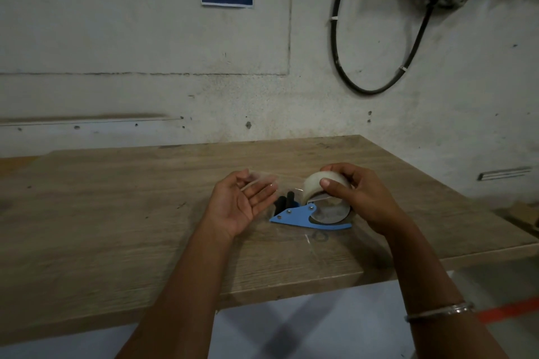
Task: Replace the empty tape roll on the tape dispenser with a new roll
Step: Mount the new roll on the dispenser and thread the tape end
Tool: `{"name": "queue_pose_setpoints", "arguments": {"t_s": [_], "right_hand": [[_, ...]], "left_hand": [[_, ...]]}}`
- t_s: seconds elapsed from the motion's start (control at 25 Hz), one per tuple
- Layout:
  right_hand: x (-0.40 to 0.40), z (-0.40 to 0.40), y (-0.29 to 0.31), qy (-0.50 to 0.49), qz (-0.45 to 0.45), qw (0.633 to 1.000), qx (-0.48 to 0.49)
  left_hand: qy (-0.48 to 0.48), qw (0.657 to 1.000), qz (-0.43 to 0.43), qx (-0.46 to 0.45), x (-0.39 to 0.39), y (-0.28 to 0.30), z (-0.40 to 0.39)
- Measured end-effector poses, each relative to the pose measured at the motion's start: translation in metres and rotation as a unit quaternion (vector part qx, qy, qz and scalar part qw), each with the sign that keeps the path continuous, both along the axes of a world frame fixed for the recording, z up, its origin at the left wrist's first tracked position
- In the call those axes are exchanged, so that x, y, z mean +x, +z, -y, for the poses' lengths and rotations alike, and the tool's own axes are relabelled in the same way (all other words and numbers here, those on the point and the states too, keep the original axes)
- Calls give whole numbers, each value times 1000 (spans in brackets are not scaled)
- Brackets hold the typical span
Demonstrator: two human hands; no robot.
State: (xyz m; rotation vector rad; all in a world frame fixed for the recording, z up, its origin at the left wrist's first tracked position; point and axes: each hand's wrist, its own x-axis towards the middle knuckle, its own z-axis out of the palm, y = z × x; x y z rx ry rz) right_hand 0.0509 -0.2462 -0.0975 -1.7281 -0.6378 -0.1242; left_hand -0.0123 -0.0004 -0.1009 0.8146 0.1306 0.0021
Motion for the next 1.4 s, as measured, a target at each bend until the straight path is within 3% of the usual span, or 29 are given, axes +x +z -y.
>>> {"name": "queue_pose_setpoints", "arguments": {"t_s": [0.44,0.52,0.64,0.76,0.92,1.16,1.32,1.4], "right_hand": [[2,1,1,-57,28,998,-24],[4,4,2,-61,22,998,-24],[5,3,3,-56,17,998,-33],[5,1,5,-49,16,998,-36],[7,3,6,-11,-16,1000,-15],[11,2,12,23,-31,999,-30],[10,1,13,21,-25,999,-38],[10,0,13,15,-21,998,-51]], "left_hand": [[58,997,-49,-13,6,-7,-10],[73,992,-56,85,9,-8,-4],[121,953,-41,273,13,-8,14],[113,927,-8,356,9,-10,24],[138,825,55,546,11,-16,30],[93,799,44,592,15,-19,28],[91,800,53,591,17,-18,28],[109,820,53,560,16,-16,27]]}}
